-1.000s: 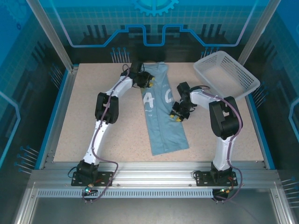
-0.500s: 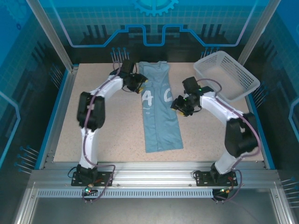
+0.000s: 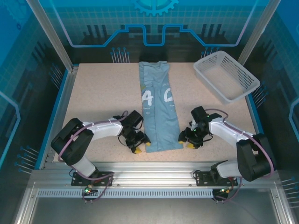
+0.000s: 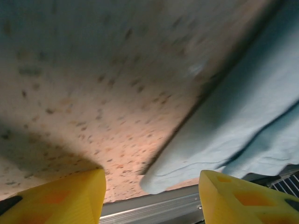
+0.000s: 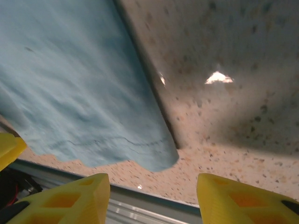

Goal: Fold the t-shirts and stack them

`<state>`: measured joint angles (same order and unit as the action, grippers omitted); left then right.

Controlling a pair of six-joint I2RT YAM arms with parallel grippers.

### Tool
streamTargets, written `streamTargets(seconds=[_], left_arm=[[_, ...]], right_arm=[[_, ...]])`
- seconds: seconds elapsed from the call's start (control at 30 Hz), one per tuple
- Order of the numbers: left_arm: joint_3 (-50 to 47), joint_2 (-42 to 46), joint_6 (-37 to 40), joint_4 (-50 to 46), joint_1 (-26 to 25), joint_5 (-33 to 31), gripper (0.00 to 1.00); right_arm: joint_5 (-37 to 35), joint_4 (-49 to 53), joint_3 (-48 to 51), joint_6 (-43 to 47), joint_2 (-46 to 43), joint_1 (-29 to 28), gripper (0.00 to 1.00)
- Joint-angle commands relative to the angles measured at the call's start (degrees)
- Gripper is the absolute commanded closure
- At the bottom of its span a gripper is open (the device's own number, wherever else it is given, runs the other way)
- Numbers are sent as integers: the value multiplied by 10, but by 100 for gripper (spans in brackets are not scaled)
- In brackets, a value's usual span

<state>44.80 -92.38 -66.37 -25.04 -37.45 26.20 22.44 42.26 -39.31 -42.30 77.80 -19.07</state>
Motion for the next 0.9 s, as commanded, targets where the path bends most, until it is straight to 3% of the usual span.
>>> streamTargets(seconds=[0.0,0.3,0.47,0.53,0.67,0.77,0.87], left_arm=[[-12,15,-52,61,-19,7,45],[-6,-18,-84,117,-53,-12,52],[-12,-31,-92,130,-55,-21,75],[-12,-26,-88,119,-55,-28,85],[-16,-8,-75,91,-55,-33,100],[-29,12,-72,82,-56,-30,100],[-46,41,-70,79,-60,-19,100]], right_arm=[[43,-16,14,10,7,-7,48],[49,-66,23,-22,39,-36,54],[36,-93,3,-30,77,-43,60],[20,-88,-9,-23,91,-47,66],[6,-75,-15,-21,94,-57,91],[-3,-40,-11,-22,62,-73,100],[5,10,-4,-21,25,-87,100]])
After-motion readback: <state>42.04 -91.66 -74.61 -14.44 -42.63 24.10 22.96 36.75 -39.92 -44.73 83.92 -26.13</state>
